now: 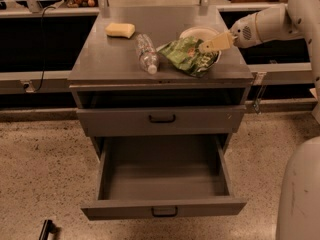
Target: Pick green jalapeno chip bag from middle drawer and place on counter
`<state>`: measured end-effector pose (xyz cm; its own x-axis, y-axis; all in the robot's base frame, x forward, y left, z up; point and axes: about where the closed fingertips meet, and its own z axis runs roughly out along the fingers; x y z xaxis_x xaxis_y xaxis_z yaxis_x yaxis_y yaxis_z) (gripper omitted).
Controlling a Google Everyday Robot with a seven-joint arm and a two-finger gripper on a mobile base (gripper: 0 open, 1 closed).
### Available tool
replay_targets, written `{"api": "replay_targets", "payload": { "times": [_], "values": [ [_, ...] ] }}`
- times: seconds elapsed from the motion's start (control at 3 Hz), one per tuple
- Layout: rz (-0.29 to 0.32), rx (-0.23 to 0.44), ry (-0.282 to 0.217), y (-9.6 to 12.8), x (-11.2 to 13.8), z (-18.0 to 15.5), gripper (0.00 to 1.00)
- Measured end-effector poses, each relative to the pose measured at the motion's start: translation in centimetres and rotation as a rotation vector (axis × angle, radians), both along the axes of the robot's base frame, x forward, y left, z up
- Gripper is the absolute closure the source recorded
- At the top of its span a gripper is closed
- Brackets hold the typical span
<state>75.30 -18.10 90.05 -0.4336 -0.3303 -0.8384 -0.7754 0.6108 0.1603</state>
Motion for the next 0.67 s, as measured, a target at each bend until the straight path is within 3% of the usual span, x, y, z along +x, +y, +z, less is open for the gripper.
{"api": "replay_targets", "payload": {
  "times": [0.33,0.67],
  "values": [
    [0.002,0.001,0.002,0.18,0.11,-0.15,0.00],
    [0.021,-0.008,0.007,0.37,-0.36,0.10,0.00]
  ]
}}
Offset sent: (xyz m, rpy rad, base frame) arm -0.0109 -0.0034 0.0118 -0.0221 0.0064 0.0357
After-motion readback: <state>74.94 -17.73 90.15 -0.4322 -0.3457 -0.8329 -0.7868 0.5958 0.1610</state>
